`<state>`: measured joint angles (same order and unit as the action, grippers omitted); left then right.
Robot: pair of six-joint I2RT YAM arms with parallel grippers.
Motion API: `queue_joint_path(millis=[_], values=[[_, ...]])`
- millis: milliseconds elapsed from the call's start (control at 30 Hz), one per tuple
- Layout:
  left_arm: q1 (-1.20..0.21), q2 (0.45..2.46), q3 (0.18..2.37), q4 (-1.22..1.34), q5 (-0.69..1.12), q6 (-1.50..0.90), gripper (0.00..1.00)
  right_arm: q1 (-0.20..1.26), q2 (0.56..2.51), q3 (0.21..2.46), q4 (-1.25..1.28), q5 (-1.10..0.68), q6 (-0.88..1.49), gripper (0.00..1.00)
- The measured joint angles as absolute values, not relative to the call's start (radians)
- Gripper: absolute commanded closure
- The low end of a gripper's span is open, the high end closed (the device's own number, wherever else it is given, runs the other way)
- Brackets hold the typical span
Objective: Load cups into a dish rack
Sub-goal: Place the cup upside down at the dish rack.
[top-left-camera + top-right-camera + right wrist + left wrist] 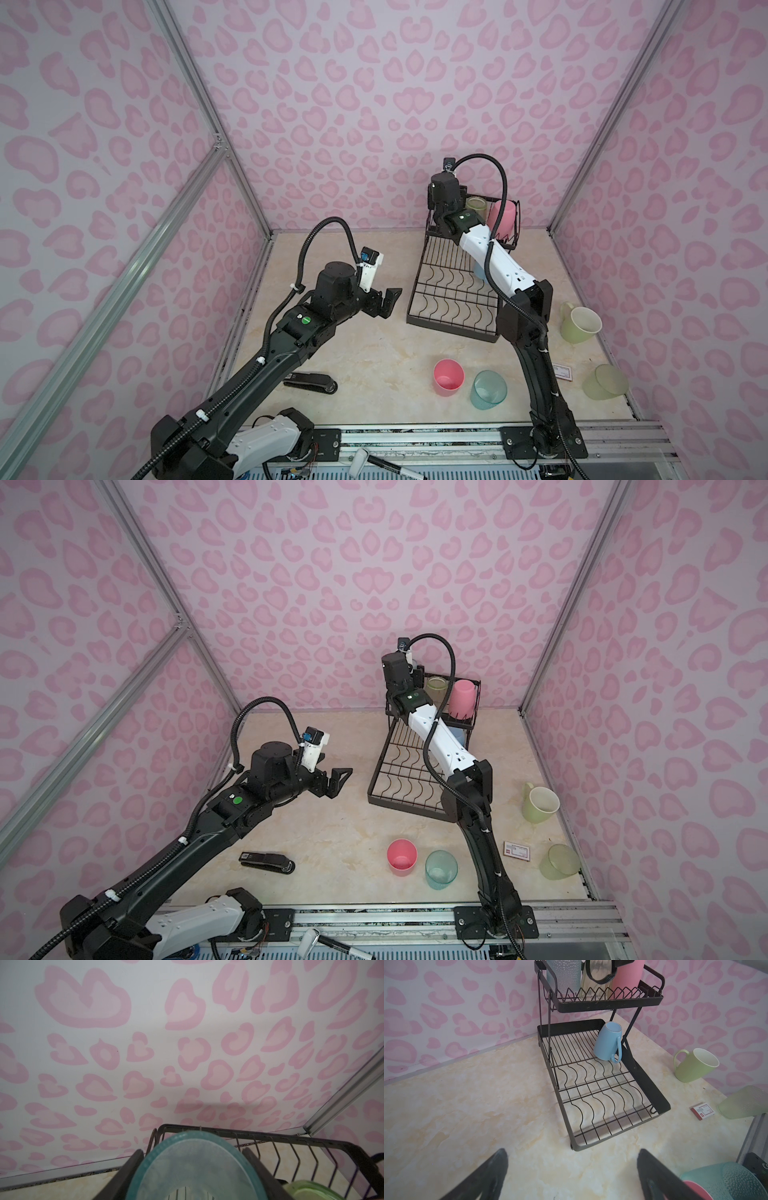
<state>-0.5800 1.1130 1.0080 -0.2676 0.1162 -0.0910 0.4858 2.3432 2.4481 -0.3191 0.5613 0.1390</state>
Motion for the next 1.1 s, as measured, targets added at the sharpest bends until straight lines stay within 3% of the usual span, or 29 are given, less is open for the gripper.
queue_joint_path(millis=[300, 767, 1100], values=[[-0.58, 1.126, 1.008, -0.267, 0.117, -0.098, 0.02, 0.475, 2.313, 2.34, -0.255, 0.564, 0.163, 0.4], [-0.58, 1.13, 1.008, -0.267, 0.123, -0.099, 0.02, 0.471, 2.294, 2.302, -0.223, 0.556, 0.166, 0.17], [-0.58, 1.13, 1.008, -0.267, 0.123, -0.105, 0.01, 0.484, 2.264, 2.342, -0.223, 0.557, 0.135, 0.12]])
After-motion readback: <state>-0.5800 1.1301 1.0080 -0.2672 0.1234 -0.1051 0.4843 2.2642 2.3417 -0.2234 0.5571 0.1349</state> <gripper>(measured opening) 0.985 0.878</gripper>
